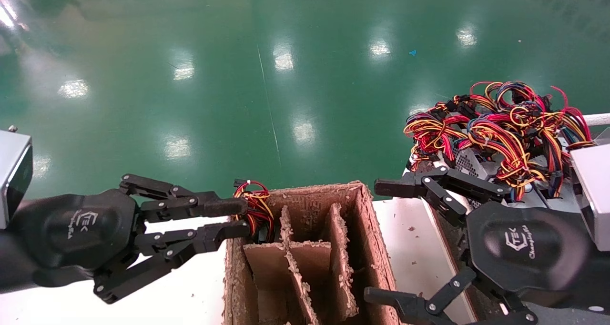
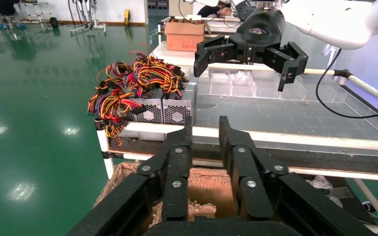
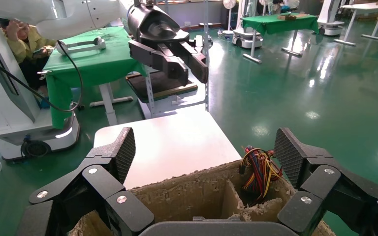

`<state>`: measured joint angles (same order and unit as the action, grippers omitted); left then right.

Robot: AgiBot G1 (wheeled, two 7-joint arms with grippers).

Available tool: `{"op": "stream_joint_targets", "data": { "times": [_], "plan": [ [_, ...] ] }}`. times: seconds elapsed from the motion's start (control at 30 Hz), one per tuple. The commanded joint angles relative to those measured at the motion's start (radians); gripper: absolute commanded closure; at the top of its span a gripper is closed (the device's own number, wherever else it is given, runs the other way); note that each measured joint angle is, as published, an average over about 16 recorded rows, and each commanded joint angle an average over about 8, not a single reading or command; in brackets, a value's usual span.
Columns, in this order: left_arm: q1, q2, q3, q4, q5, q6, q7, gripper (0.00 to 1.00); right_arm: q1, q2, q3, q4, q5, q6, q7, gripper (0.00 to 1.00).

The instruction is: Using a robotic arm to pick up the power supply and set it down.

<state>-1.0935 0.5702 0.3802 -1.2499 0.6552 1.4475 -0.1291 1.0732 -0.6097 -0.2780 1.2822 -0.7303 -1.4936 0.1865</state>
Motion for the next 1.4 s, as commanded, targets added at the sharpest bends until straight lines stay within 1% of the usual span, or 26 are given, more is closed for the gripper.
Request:
{"op": "stream_joint_targets", "data": {
  "times": [0.03,0.33,0.6,0.8,0.97,1.2,1.4],
  "plan": [
    [0.0,0.0,0.0,0.0,0.0,0.0,0.0,1.0,0.0,0.0,0.0,0.0,0.0,0.0,0.0,0.0],
    [0.0,0.0,0.0,0.0,0.0,0.0,0.0,0.99,0.0,0.0,0.0,0.0,0.0,0.0,0.0,0.0],
    [0.0,0.0,0.0,0.0,0.0,0.0,0.0,0.0,0.0,0.0,0.0,0.0,-0.001,0.0,0.0,0.0],
    [0.0,0.0,0.0,0.0,0.0,0.0,0.0,0.0,0.004,-0.003,-0.007,0.004,-0.027,0.02,0.0,0.0],
    [0.0,0.0,0.0,0.0,0.0,0.0,0.0,0.0,0.027,-0.021,-0.032,0.013,-0.091,0.064,0.019,0.0],
    [0.0,0.0,0.0,0.0,0.0,0.0,0.0,0.0,0.097,-0.097,-0.095,-0.009,-0.211,0.136,0.065,0.0],
    [0.0,0.0,0.0,0.0,0.0,0.0,0.0,0.0,0.15,-0.156,-0.133,-0.048,-0.286,0.169,0.06,0.0]
  ]
}}
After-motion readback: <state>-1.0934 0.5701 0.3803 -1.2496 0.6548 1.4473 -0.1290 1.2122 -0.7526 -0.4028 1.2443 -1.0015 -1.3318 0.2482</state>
